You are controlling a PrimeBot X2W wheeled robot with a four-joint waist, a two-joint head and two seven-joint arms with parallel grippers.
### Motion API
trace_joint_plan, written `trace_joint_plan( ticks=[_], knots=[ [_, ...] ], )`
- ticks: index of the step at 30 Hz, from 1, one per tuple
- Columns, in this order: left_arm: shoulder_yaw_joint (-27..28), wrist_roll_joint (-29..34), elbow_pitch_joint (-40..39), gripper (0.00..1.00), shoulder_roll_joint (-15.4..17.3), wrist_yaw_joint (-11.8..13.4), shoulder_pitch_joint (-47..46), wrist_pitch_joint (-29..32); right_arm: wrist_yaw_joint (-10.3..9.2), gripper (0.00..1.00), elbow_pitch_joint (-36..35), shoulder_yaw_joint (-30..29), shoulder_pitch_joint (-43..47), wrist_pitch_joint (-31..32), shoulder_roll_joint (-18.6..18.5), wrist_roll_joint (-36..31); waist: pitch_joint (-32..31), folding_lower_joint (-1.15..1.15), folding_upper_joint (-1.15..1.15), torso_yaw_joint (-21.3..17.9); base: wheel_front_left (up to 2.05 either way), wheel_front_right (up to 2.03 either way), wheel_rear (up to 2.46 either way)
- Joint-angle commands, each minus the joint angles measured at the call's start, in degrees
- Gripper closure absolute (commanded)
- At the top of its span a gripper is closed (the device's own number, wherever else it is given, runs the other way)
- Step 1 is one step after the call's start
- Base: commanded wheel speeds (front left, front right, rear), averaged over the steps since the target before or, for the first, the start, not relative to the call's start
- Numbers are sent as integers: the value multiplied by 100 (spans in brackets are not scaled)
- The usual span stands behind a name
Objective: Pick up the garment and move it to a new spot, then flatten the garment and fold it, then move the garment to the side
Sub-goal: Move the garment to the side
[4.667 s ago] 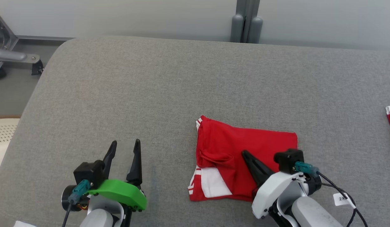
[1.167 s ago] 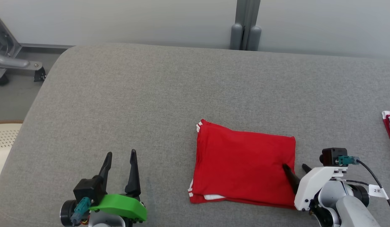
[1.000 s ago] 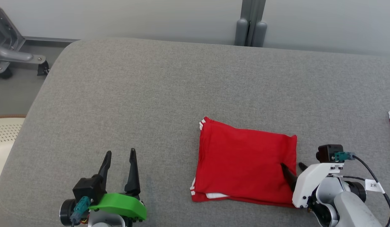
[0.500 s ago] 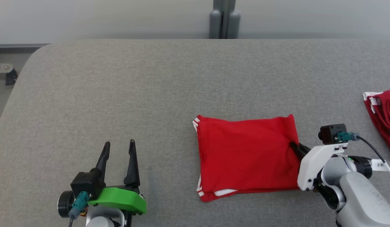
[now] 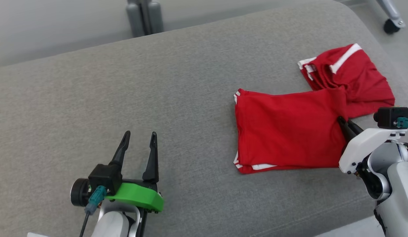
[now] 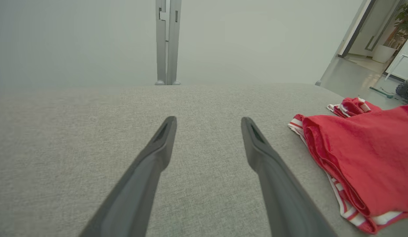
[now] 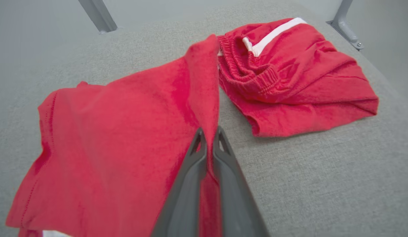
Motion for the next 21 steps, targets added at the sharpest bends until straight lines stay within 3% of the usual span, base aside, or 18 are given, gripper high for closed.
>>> trace_joint_plan(
  ticks=[1, 8, 21],
  knots=[
    [-13, 72, 10, 0, 30, -23, -123, 0, -6, 100, -54, -22, -30, -45, 58, -57, 370, 0, 0, -874, 0, 0, 0],
    [-98, 130, 66, 0, 32, -88, -192, 0, -6, 100, -84, -20, -105, -95, 159, -125, 390, 0, 0, -980, 0, 0, 0],
    [-154, 24, 35, 0, 31, -35, -56, 0, -6, 100, -53, -215, -650, 48, -190, -406, 224, 0, 0, -239, 0, 0, 0]
  ],
)
